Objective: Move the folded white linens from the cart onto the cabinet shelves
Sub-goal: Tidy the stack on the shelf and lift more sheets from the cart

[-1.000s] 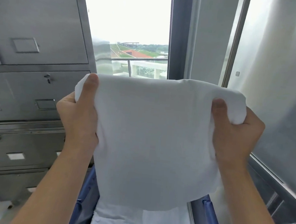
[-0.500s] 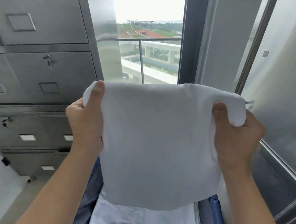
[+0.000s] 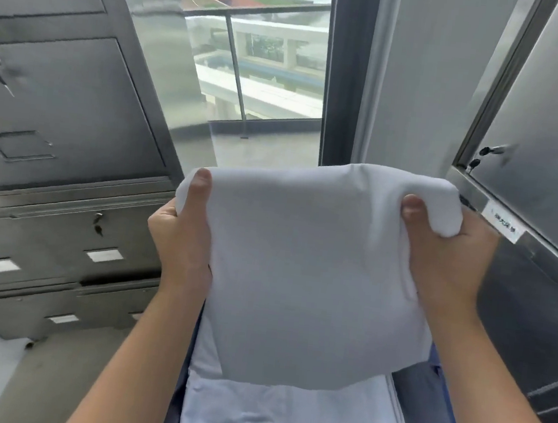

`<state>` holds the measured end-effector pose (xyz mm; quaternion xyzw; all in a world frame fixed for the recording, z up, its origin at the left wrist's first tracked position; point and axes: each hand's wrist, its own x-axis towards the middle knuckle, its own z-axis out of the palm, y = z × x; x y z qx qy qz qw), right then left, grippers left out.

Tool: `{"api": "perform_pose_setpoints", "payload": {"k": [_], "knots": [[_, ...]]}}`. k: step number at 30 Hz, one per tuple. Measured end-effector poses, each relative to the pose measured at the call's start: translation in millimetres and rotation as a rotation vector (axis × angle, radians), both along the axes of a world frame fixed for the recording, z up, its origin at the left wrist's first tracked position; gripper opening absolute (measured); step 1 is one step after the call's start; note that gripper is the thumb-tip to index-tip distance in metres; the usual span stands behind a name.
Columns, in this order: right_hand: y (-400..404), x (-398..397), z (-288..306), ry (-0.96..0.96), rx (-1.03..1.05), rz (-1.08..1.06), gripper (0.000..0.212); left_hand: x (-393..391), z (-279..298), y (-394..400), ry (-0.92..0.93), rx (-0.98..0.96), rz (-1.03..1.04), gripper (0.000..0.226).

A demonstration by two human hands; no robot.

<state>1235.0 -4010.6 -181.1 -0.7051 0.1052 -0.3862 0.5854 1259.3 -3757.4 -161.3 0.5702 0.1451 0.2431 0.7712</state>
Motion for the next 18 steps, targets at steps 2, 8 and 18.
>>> {"api": "perform_pose_setpoints", "payload": {"k": [2,8,18], "knots": [[6.0,13.0,-13.5,0.016,-0.003,-0.005,0.038,20.1,-18.2,5.4,0.021,0.008,-0.019,0.051],[7.5,43.5,-64.5,0.09,0.005,-0.018,0.037,68.0,-71.4,1.8,0.09,0.017,-0.084,0.04],[-32.0,58.2,-156.2,0.286,-0.062,-0.025,0.039,96.4,-179.3,-35.2,0.389,0.145,-0.16,0.048]]}}
